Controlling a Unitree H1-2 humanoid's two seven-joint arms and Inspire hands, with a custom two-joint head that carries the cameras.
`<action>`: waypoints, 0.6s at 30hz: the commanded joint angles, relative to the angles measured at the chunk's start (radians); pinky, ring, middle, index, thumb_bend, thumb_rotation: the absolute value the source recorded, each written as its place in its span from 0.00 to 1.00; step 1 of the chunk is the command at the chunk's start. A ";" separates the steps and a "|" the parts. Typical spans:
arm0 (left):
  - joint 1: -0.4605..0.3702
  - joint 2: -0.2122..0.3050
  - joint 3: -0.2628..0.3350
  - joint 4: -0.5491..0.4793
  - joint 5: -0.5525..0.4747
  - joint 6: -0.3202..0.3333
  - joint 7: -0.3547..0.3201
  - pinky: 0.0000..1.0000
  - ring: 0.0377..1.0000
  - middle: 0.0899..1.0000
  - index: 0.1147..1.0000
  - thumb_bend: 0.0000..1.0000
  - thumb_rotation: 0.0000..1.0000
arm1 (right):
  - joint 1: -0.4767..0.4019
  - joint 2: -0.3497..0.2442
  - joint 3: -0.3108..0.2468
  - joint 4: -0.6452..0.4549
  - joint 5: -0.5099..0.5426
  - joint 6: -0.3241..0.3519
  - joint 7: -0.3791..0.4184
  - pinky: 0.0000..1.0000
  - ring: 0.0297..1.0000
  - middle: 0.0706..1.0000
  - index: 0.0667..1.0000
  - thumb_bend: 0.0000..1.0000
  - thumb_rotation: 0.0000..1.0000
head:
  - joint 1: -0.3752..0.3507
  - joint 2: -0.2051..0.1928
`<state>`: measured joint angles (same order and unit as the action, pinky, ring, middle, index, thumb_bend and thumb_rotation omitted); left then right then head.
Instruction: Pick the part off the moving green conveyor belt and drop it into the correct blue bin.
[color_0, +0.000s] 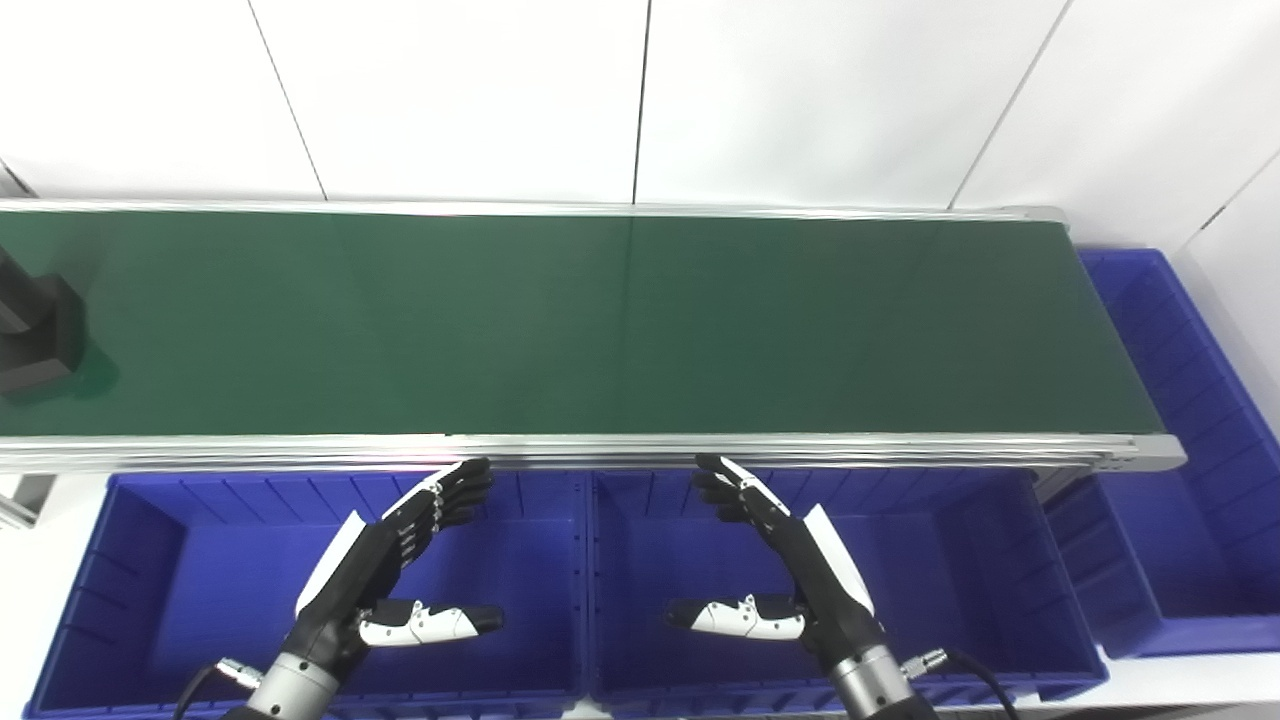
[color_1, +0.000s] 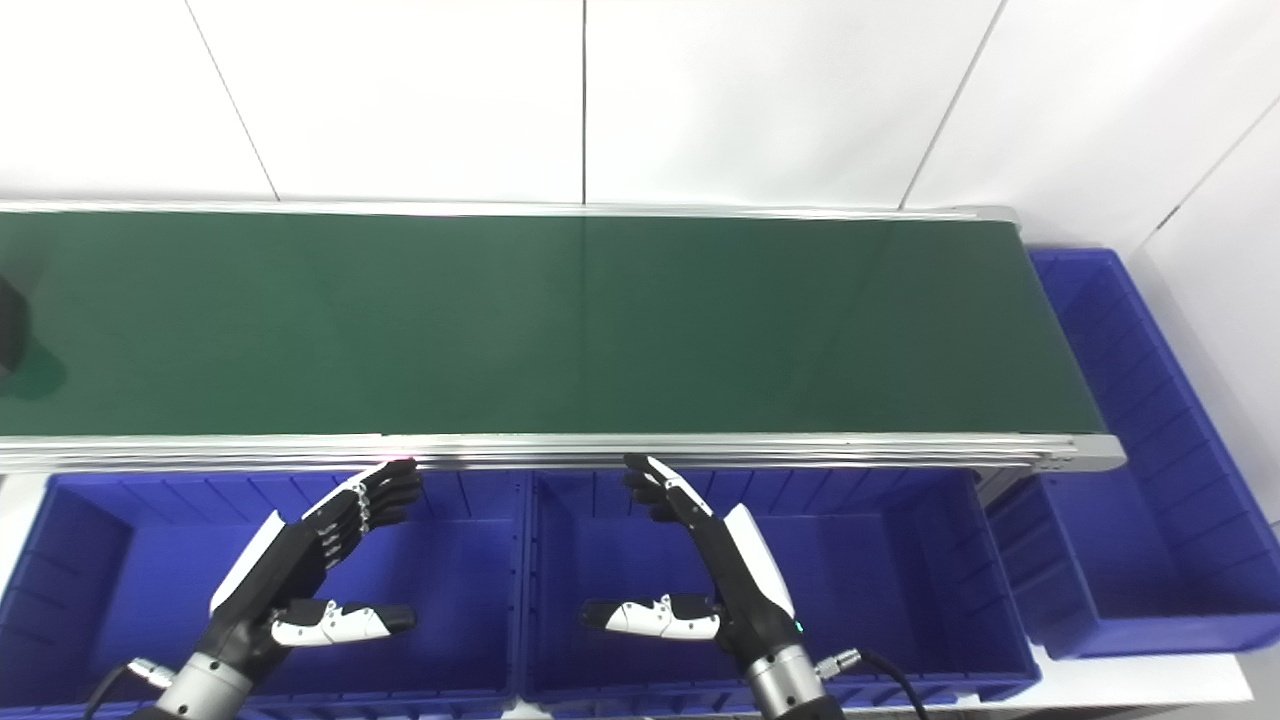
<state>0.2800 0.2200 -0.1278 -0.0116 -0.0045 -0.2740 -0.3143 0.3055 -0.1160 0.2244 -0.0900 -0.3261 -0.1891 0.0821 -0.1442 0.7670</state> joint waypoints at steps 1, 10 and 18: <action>-0.015 0.000 0.001 -0.018 0.003 -0.032 0.014 0.85 0.86 0.86 0.87 0.88 0.28 | -0.008 -0.003 -0.006 -0.019 0.009 -0.001 -0.004 0.79 0.82 0.84 0.89 0.89 0.42 | 0.023 0.001; -0.004 -0.041 -0.024 -0.006 0.037 -0.045 0.031 0.83 0.85 0.87 0.86 0.89 0.27 | 0.009 -0.045 -0.028 -0.022 0.059 -0.033 0.006 0.80 0.83 0.83 0.88 0.87 0.37 | 0.270 -0.062; 0.005 -0.068 -0.048 0.006 0.114 -0.062 0.067 0.82 0.86 0.87 0.87 0.90 0.33 | 0.017 -0.070 -0.036 -0.010 0.107 -0.074 0.006 0.79 0.82 0.84 0.88 0.85 0.28 | 0.339 -0.102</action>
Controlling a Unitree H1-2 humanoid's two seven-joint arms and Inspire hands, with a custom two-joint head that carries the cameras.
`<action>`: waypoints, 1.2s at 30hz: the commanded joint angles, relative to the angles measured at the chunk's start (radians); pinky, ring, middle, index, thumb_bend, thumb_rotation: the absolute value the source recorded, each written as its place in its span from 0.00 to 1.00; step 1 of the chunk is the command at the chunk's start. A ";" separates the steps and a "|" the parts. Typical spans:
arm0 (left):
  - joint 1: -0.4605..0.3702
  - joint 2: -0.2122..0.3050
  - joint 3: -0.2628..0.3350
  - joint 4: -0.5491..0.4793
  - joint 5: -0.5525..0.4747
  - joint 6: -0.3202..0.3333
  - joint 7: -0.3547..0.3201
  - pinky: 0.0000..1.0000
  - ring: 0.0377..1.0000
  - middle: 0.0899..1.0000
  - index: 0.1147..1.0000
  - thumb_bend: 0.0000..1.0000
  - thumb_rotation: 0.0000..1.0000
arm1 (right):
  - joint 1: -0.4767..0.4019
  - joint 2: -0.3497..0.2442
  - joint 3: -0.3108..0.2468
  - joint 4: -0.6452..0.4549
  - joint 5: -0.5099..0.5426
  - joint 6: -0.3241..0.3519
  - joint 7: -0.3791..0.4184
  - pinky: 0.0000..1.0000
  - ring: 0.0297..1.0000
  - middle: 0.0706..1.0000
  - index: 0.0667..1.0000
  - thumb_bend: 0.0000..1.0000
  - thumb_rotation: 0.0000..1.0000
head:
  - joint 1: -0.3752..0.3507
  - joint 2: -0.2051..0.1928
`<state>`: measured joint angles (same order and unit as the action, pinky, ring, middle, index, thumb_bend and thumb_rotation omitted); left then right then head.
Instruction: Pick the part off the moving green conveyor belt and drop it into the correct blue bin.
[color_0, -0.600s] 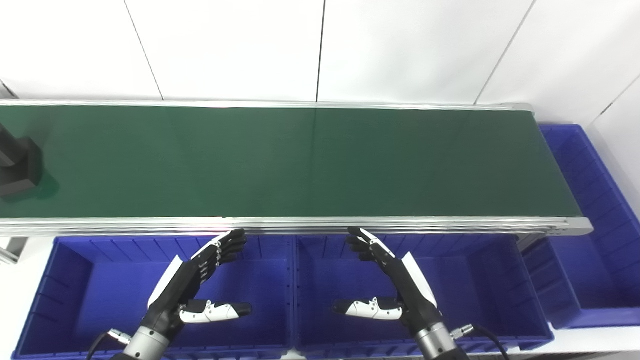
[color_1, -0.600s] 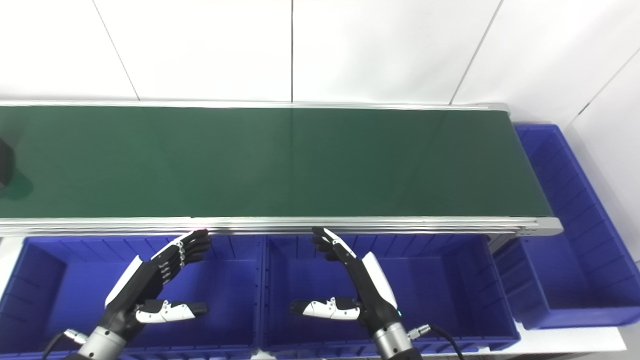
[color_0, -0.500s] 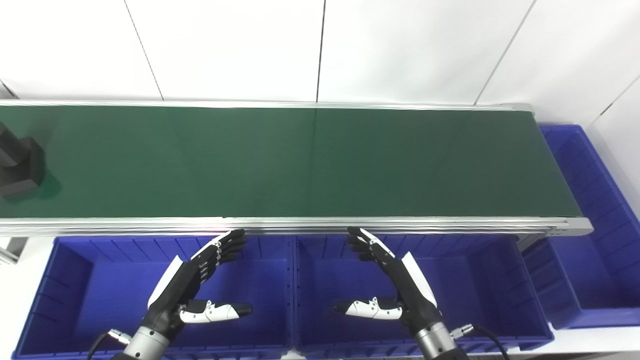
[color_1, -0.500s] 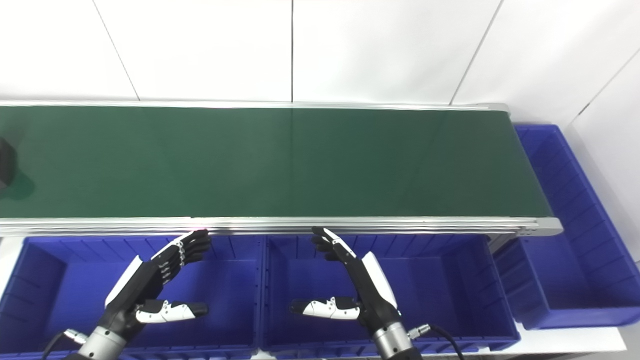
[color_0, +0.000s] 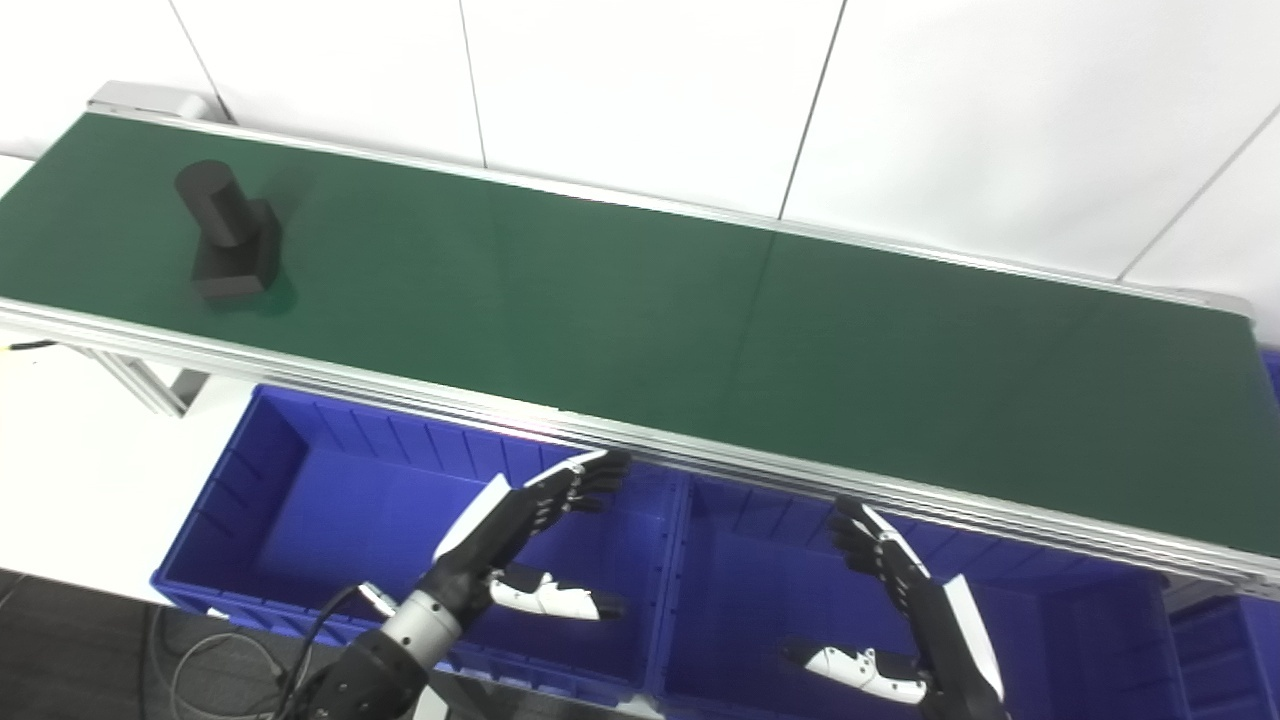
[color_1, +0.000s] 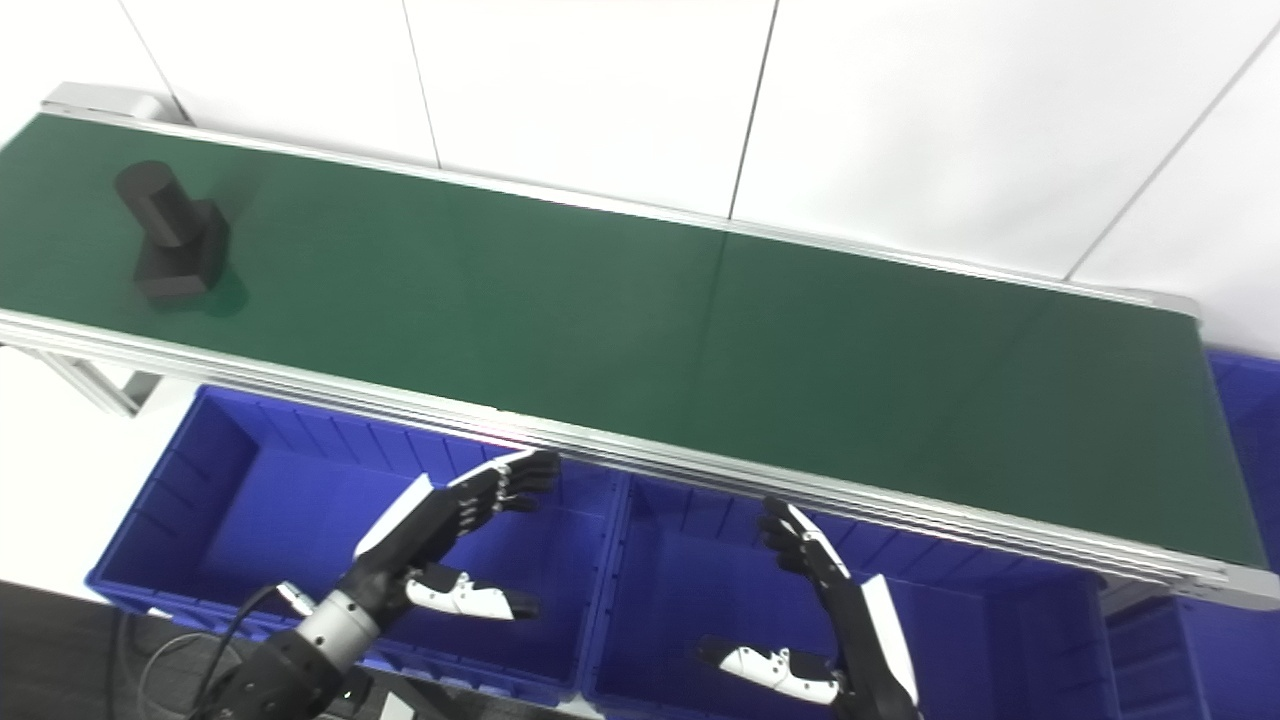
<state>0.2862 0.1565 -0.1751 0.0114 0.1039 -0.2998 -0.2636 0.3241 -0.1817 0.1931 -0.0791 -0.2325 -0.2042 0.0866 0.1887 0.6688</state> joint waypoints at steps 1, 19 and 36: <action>-0.002 -0.006 -0.003 -0.013 0.008 -0.040 0.020 0.81 0.86 0.87 0.86 0.90 0.33 | -0.001 -0.007 -0.005 -0.021 0.013 -0.058 0.002 0.79 0.82 0.84 0.88 0.85 0.29 | 0.007 -0.005; -0.003 -0.005 -0.016 0.031 0.036 -0.066 0.053 0.81 0.85 0.87 0.87 0.93 0.37 | 0.009 -0.004 0.001 -0.007 0.008 -0.076 -0.010 0.79 0.82 0.83 0.87 0.87 0.27 | -0.040 -0.081; -0.026 -0.010 -0.030 0.107 0.076 -0.126 0.079 0.76 0.82 0.85 0.85 0.97 0.39 | -0.001 -0.013 -0.003 0.068 0.002 -0.125 -0.013 0.79 0.82 0.84 0.88 0.87 0.28 | 0.005 -0.185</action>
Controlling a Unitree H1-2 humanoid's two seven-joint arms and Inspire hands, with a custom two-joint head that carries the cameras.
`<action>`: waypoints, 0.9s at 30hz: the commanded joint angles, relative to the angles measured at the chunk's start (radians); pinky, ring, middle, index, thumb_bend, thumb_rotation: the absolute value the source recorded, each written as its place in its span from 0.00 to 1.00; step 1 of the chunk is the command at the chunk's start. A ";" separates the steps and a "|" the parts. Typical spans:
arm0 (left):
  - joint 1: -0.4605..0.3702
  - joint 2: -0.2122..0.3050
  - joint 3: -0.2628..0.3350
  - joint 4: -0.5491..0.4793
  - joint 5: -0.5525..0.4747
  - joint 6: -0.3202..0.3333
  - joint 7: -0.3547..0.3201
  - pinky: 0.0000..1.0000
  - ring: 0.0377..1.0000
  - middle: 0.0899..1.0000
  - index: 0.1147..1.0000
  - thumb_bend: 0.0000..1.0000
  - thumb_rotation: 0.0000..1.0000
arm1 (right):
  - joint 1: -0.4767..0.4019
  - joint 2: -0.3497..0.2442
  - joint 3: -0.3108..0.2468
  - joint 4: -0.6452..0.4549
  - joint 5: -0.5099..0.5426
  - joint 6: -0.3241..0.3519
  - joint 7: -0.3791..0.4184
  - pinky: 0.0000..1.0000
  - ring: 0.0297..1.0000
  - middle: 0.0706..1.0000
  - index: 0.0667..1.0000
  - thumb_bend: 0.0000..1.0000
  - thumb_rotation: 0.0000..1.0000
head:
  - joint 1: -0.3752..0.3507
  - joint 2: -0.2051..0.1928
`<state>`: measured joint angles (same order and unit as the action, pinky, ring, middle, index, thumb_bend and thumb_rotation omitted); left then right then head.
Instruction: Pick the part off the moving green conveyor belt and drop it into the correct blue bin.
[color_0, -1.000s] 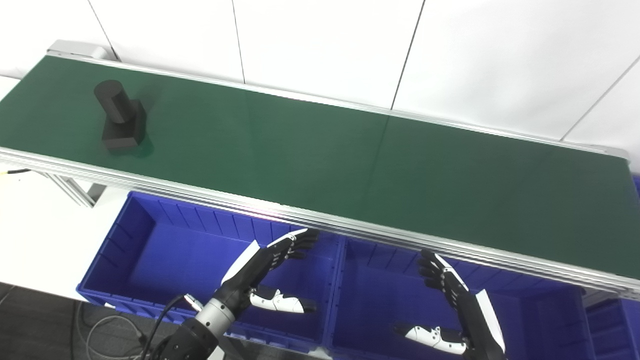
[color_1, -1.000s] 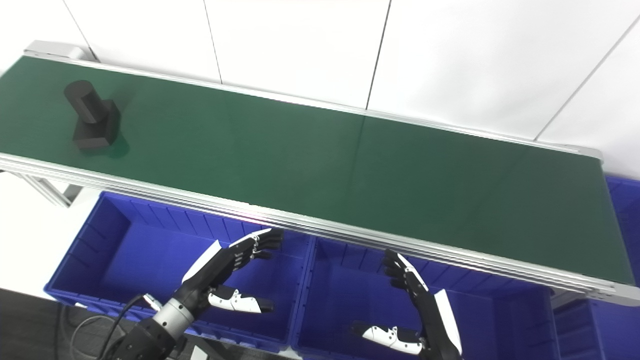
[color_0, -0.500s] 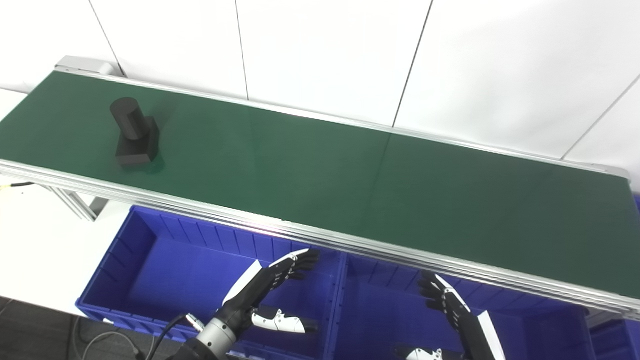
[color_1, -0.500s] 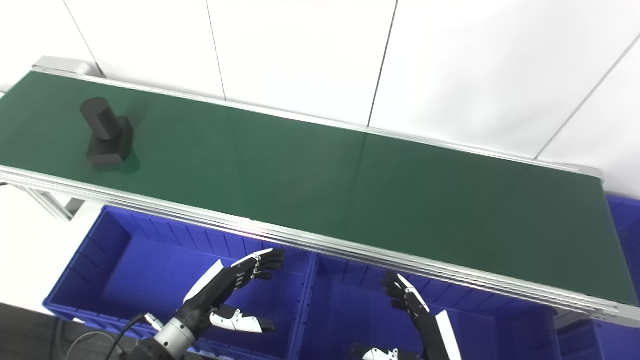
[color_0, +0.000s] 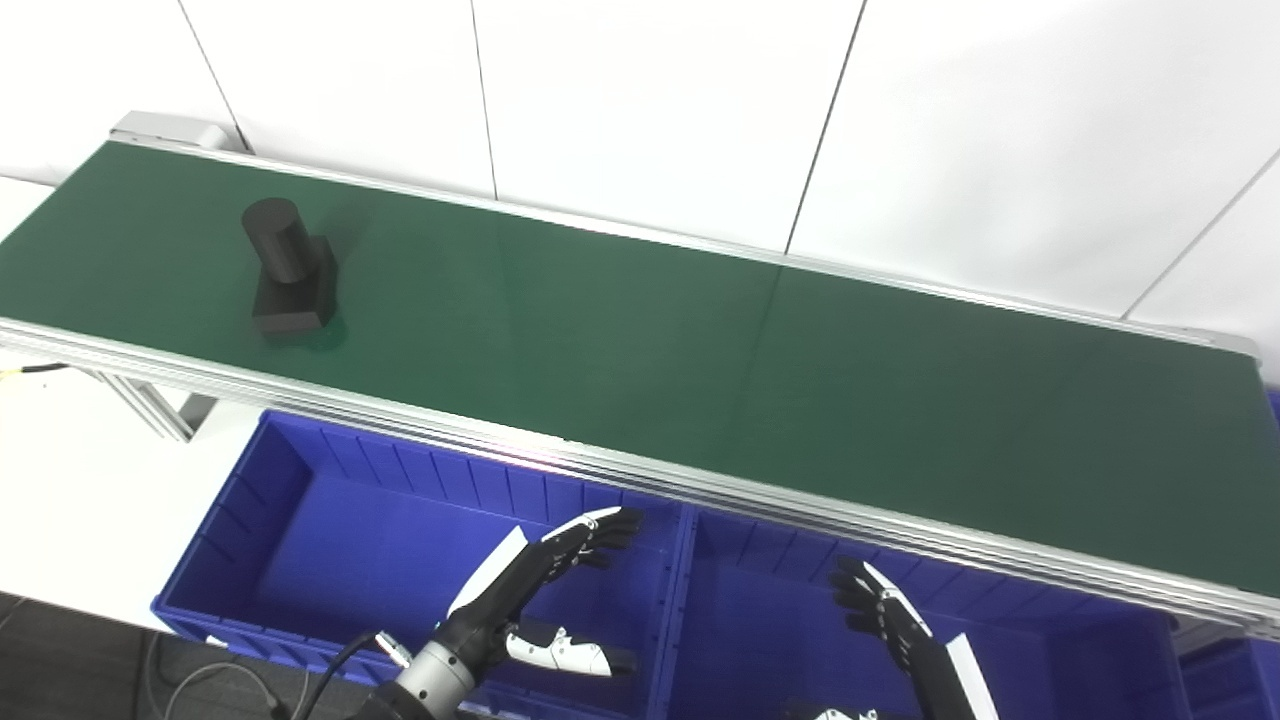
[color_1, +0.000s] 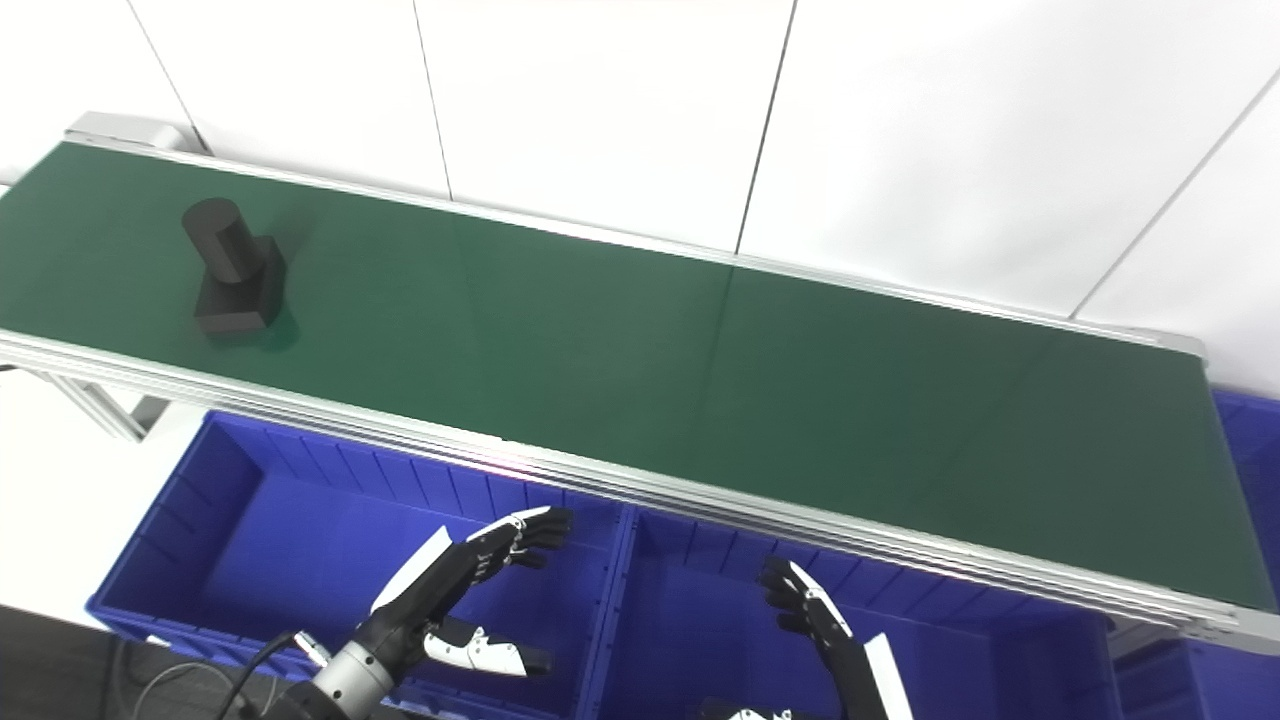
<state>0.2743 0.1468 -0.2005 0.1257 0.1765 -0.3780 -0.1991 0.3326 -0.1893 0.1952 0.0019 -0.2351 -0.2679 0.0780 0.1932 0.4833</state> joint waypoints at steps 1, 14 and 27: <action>-0.016 -0.001 -0.005 0.000 0.004 -0.053 0.016 0.76 0.82 0.85 0.85 0.98 0.40 | -0.011 -0.007 -0.005 -0.010 0.001 -0.062 -0.005 0.78 0.82 0.84 0.88 0.87 0.28 | 0.002 -0.002; -0.041 -0.005 -0.020 0.080 0.016 -0.091 0.051 0.70 0.77 0.81 0.81 0.98 0.40 | -0.028 -0.005 -0.008 0.057 -0.001 -0.097 -0.016 0.80 0.83 0.84 0.87 0.88 0.23 | 0.047 -0.105; -0.064 -0.006 -0.050 0.119 0.024 -0.091 0.087 0.67 0.75 0.79 0.79 0.98 0.39 | -0.047 -0.011 -0.026 0.135 -0.053 -0.179 -0.061 0.76 0.79 0.80 0.87 0.89 0.23 | 0.142 -0.174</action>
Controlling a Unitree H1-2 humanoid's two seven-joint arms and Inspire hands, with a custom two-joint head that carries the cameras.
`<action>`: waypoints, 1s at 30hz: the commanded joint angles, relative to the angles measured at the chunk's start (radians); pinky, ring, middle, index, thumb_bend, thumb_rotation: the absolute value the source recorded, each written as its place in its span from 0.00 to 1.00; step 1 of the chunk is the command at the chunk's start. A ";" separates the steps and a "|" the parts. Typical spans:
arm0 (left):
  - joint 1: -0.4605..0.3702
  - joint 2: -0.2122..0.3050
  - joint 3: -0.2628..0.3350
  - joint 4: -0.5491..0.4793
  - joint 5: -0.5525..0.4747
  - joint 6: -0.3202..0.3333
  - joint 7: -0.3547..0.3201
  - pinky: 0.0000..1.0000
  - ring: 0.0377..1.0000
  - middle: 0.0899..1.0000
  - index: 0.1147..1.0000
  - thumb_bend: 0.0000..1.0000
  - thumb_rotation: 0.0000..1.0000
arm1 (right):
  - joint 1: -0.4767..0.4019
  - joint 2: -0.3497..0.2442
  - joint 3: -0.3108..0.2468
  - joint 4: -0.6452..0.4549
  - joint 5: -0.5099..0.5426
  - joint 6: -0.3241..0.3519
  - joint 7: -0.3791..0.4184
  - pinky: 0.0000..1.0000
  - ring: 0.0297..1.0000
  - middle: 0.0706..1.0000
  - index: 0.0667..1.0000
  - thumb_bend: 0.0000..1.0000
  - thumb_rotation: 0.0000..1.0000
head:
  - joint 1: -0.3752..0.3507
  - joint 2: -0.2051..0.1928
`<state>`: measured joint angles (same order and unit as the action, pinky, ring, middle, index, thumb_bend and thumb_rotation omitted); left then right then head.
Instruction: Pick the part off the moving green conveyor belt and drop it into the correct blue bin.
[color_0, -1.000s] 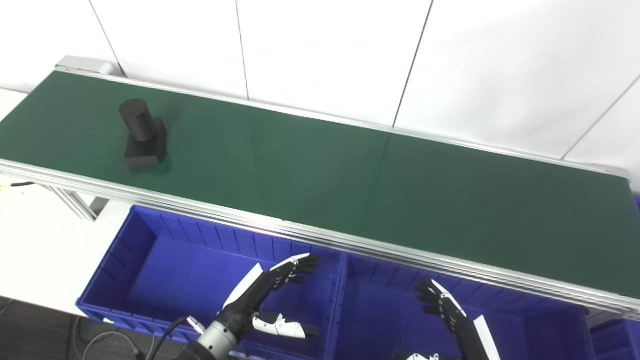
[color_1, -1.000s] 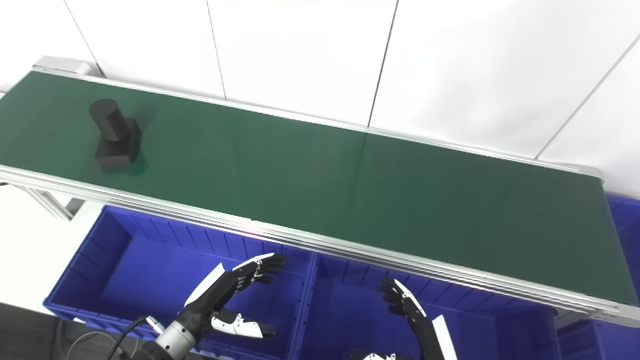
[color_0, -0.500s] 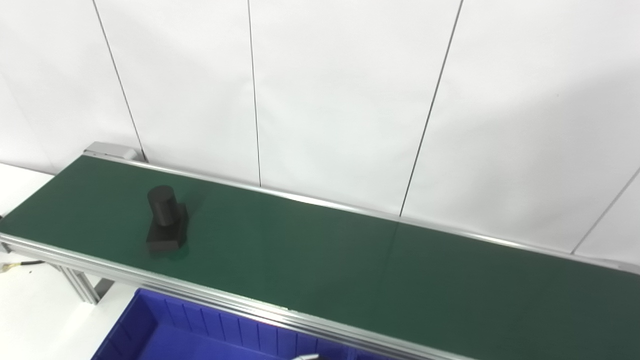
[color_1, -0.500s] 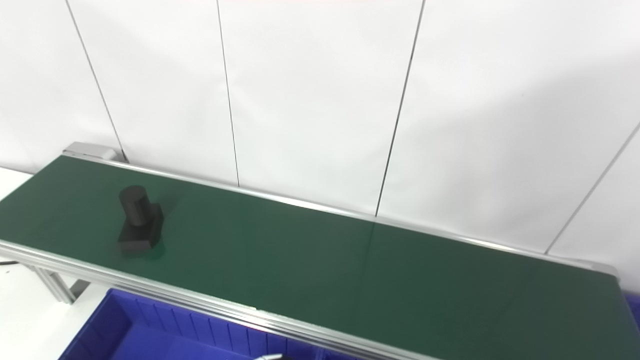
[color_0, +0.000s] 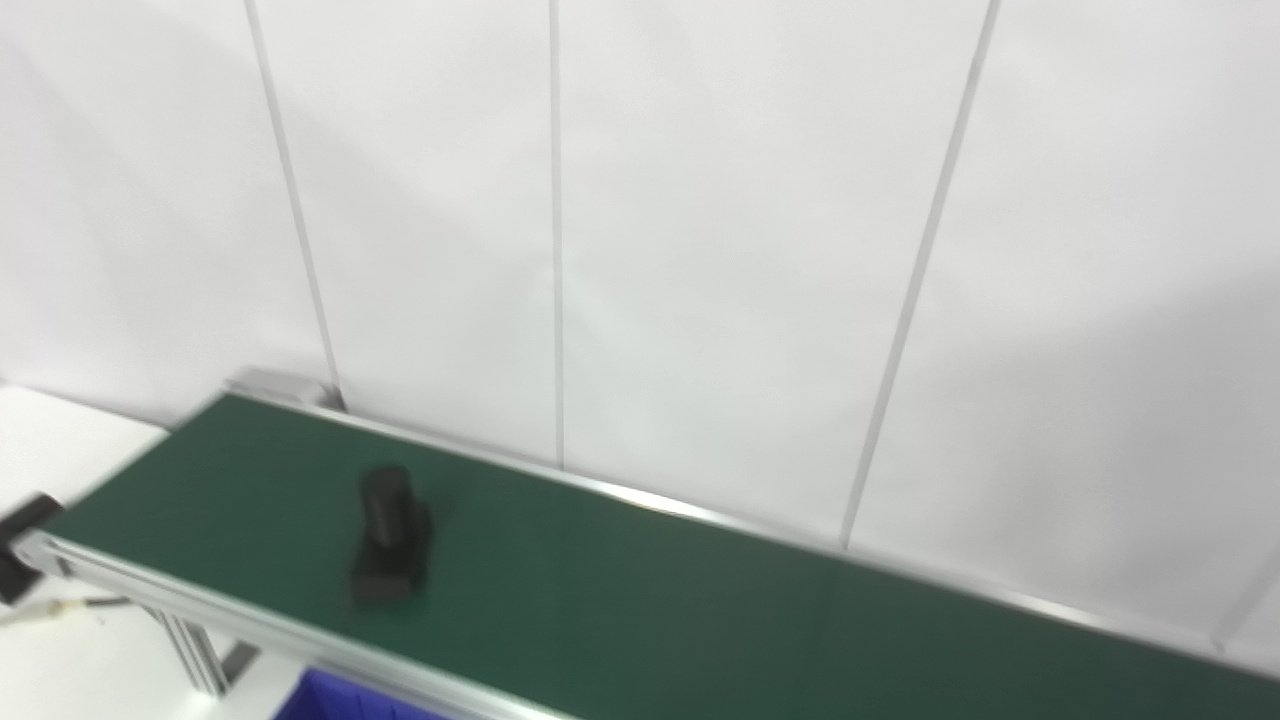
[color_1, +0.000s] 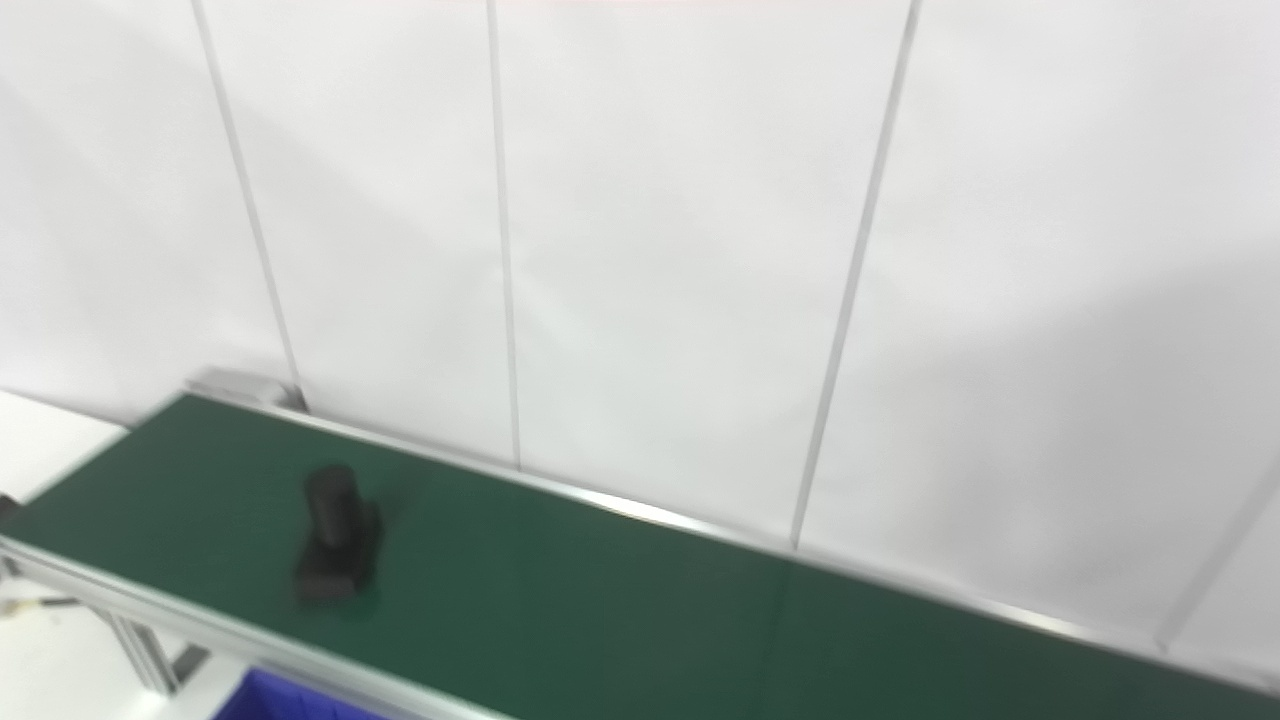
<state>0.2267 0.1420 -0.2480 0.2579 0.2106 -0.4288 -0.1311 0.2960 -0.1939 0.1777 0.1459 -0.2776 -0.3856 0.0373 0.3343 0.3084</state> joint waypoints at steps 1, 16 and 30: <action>-0.018 -0.002 -0.005 -0.012 -0.010 -0.041 0.021 0.66 0.74 0.79 0.79 0.98 0.39 | -0.011 -0.007 -0.009 -0.008 -0.012 -0.059 -0.022 0.76 0.79 0.80 0.87 0.89 0.23 | 0.002 0.002; -0.019 -0.004 -0.020 -0.015 0.001 -0.040 0.041 0.65 0.73 0.78 0.79 0.98 0.40 | -0.011 -0.025 0.006 -0.008 0.038 -0.083 -0.053 0.77 0.80 0.80 0.87 0.90 0.16 | -0.023 0.029; -0.024 -0.022 -0.028 -0.017 0.016 -0.040 0.050 0.67 0.75 0.79 0.79 0.98 0.40 | 0.063 -0.071 -0.010 -0.250 0.233 -0.084 -0.077 0.68 0.74 0.75 0.77 0.95 0.13 | -0.051 0.075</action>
<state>0.2211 0.1286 -0.2724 0.2583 0.2159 -0.4289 -0.0993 0.3580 -0.2553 0.1825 -0.0505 -0.0659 -0.4183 -0.0437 0.2854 0.3804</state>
